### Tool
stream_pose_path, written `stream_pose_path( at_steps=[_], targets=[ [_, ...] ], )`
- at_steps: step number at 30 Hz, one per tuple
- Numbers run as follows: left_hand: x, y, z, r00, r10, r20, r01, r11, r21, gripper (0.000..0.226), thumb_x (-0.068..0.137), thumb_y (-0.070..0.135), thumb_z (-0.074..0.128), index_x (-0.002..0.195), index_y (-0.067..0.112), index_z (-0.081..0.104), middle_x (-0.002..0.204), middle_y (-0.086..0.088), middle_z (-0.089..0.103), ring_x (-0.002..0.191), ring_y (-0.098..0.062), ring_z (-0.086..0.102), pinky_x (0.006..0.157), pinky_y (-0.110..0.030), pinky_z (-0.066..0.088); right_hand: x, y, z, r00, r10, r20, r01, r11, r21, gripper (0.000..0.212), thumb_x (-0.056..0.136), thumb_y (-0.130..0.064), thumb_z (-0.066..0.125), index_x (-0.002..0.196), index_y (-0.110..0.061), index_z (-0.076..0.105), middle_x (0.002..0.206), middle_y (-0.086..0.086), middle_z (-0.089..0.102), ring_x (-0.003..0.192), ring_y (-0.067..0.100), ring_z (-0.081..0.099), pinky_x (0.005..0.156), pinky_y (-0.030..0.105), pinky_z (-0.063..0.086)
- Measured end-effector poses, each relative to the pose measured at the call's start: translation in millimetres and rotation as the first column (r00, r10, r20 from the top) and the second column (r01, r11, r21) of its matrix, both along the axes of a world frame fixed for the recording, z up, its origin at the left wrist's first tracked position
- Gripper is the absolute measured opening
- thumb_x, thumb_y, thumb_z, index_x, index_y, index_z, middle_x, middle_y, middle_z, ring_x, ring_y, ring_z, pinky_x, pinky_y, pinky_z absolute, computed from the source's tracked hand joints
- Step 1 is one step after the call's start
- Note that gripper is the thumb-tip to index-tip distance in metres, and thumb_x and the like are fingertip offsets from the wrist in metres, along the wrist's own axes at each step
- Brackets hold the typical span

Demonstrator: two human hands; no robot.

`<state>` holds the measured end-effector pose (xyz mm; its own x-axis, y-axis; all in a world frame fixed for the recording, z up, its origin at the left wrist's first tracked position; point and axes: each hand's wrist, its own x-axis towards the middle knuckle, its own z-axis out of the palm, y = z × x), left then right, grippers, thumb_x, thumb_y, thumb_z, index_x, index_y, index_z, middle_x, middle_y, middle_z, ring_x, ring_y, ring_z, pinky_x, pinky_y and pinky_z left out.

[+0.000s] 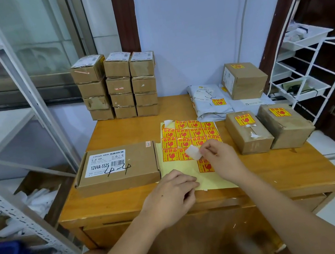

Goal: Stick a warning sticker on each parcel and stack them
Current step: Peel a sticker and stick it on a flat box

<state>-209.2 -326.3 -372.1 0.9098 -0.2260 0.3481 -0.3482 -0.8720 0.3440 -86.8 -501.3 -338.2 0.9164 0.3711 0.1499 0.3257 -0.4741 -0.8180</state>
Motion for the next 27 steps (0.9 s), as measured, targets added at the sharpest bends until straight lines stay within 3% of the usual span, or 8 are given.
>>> stream_pose_path(
  at_steps=[2, 4, 7, 10, 14, 18, 22, 27],
  targets=[
    [0.2, -0.4, 0.9, 1.0, -0.002, 0.001, 0.002, 1.0, 0.004, 0.033, 0.103, 0.034, 0.052, 0.13, 0.031, 0.07, 0.131, 0.02, 0.065, 0.122, 0.0, 0.045, 0.104, -0.02, 0.043, 0.2, 0.0, 1.3, 0.997, -0.078, -0.013, 0.079, 0.993, 0.086, 0.016, 0.102, -0.022, 0.057, 0.088, -0.023, 0.065, 0.083, -0.003, 0.071, 0.077, 0.013, 0.065, 0.064, 0.03, 0.047],
    [0.7, 0.0, 2.1, 1.0, -0.006, 0.003, 0.006, 1.0, 0.003, 0.033, 0.103, 0.034, 0.051, 0.13, 0.03, 0.071, 0.131, 0.02, 0.065, 0.122, 0.0, 0.045, 0.105, -0.022, 0.044, -2.5, -0.4, 5.0, 0.993, -0.116, 0.011, 0.113, 0.984, 0.134, 0.017, 0.101, -0.017, 0.057, 0.087, -0.02, 0.066, 0.082, -0.004, 0.071, 0.077, 0.003, 0.064, 0.066, 0.02, 0.043],
    [1.3, 1.8, 2.7, 1.0, -0.009, -0.013, 0.009, 1.0, -0.016, 0.032, 0.103, 0.033, 0.053, 0.129, 0.03, 0.072, 0.13, 0.02, 0.065, 0.122, 0.0, 0.046, 0.105, -0.022, 0.045, -9.4, -1.6, 9.4, 0.972, -0.095, 0.216, 0.082, 0.994, 0.067, 0.014, 0.1, -0.019, 0.061, 0.088, -0.019, 0.068, 0.086, -0.01, 0.066, 0.082, 0.0, 0.059, 0.068, 0.009, 0.039],
    [1.4, 1.7, 3.7, 1.0, -0.018, -0.014, 0.017, 0.999, -0.043, 0.029, 0.102, 0.03, 0.056, 0.126, 0.029, 0.073, 0.133, 0.018, 0.064, 0.125, 0.0, 0.047, 0.106, -0.022, 0.043, -14.8, -4.8, 9.3, 0.886, -0.024, 0.463, 0.039, 0.999, -0.023, 0.013, 0.097, -0.028, 0.064, 0.097, -0.019, 0.073, 0.093, -0.01, 0.059, 0.084, 0.005, 0.056, 0.071, 0.015, 0.043],
    [-3.1, 0.0, 5.0, 0.999, 0.042, -0.006, -0.042, 0.988, -0.146, 0.026, 0.101, 0.022, 0.061, 0.122, 0.029, 0.074, 0.137, 0.017, 0.062, 0.128, 0.001, 0.05, 0.111, -0.02, 0.04, -20.9, -8.4, 9.4, 0.709, 0.08, 0.701, 0.037, 0.988, -0.15, 0.014, 0.097, -0.023, 0.066, 0.102, -0.014, 0.075, 0.094, -0.004, 0.059, 0.089, 0.015, 0.058, 0.064, 0.029, 0.05],
    [-10.9, -4.5, 10.4, 0.986, 0.144, 0.08, -0.112, 0.942, -0.316, 0.023, 0.098, 0.013, 0.064, 0.114, 0.027, 0.073, 0.12, 0.017, 0.069, 0.116, 0.003, 0.058, 0.103, -0.016, 0.046, -23.7, -10.4, 11.3, 0.62, 0.137, 0.773, 0.031, 0.98, -0.198, 0.01, 0.096, -0.018, 0.068, 0.102, -0.012, 0.074, 0.091, 0.001, 0.061, 0.084, 0.022, 0.059, 0.062, 0.039, 0.052],
    [-11.0, -7.4, 37.2, 0.961, 0.277, 0.0, -0.219, 0.758, -0.615, 0.026, 0.101, 0.015, 0.06, 0.105, 0.041, 0.055, 0.099, 0.018, 0.07, 0.096, -0.002, 0.066, 0.08, -0.019, 0.05, -28.4, -12.2, 13.5, 0.553, 0.203, 0.808, 0.026, 0.965, -0.26, 0.024, 0.083, -0.004, 0.081, 0.104, -0.013, 0.072, 0.089, 0.005, 0.061, 0.078, 0.026, 0.058, 0.056, 0.04, 0.05],
    [-5.9, -5.1, 65.4, 0.96, 0.243, -0.136, -0.275, 0.746, -0.606, 0.023, 0.109, 0.031, 0.045, 0.126, 0.046, 0.049, 0.097, 0.011, 0.071, 0.085, -0.003, 0.068, 0.079, -0.034, 0.052, -35.6, -12.7, 18.9, 0.484, 0.277, 0.83, 0.049, 0.938, -0.342, 0.043, 0.066, 0.005, 0.088, 0.101, -0.015, 0.073, 0.088, 0.005, 0.06, 0.073, 0.024, 0.051, 0.056, 0.033, 0.042]
  ],
)
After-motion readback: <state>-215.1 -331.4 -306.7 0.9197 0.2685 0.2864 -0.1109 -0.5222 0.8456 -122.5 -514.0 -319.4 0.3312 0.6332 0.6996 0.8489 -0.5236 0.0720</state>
